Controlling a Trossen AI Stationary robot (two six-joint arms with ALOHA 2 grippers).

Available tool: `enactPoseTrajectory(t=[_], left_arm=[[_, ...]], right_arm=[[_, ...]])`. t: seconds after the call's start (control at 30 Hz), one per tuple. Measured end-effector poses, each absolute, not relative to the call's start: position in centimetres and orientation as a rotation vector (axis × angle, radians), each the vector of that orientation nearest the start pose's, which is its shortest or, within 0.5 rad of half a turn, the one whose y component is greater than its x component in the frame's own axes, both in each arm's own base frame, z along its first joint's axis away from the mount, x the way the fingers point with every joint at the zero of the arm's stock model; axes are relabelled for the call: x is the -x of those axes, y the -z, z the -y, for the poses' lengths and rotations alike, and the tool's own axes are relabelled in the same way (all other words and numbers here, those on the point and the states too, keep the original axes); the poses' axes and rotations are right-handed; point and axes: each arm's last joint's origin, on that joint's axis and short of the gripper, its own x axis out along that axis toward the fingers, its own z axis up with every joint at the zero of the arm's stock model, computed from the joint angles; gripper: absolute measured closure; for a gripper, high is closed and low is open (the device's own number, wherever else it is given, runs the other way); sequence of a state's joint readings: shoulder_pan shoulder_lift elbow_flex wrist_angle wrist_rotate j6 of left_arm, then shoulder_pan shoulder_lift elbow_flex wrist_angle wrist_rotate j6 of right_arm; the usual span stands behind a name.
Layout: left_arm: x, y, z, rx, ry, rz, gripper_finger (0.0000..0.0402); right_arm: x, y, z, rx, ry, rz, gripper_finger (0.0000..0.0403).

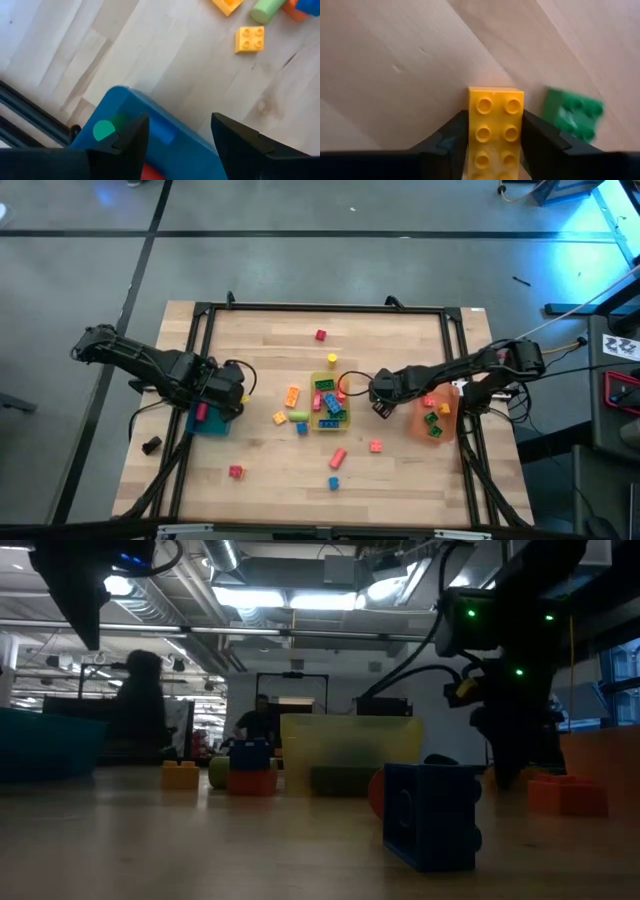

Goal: Sort blocks by size
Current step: Put the yellow 8 stud game piece into the yellow bin

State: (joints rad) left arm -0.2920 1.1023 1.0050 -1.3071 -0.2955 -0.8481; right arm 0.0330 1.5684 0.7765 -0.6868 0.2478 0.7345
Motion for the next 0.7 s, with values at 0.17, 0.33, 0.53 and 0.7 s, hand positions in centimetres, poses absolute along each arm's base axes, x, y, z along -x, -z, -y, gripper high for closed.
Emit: enactPoseTrajectory(t=[0.17,0.33,0.53,0.7], left_arm=[[-17.0,-28.3,4.1,0.294,-0.511,-1.143,0.0204],[-18.3,-28.8,4.5,0.254,-0.41,-1.028,0.0204],[-19.9,-29.3,4.9,0.177,-0.307,-0.896,0.0204],[-21.6,-28.8,5.2,0.117,-0.336,-0.845,0.0204]], right_arm=[[-26.2,-15.9,-0.1,-0.326,0.591,-1.267,0.026],[-28.4,-19.4,-0.2,-0.259,0.508,-1.215,0.026],[-30.3,-23.5,-0.3,-0.205,0.437,-1.125,0.025],[-31.7,-25.0,-0.4,-0.195,0.351,-1.003,0.0254]])
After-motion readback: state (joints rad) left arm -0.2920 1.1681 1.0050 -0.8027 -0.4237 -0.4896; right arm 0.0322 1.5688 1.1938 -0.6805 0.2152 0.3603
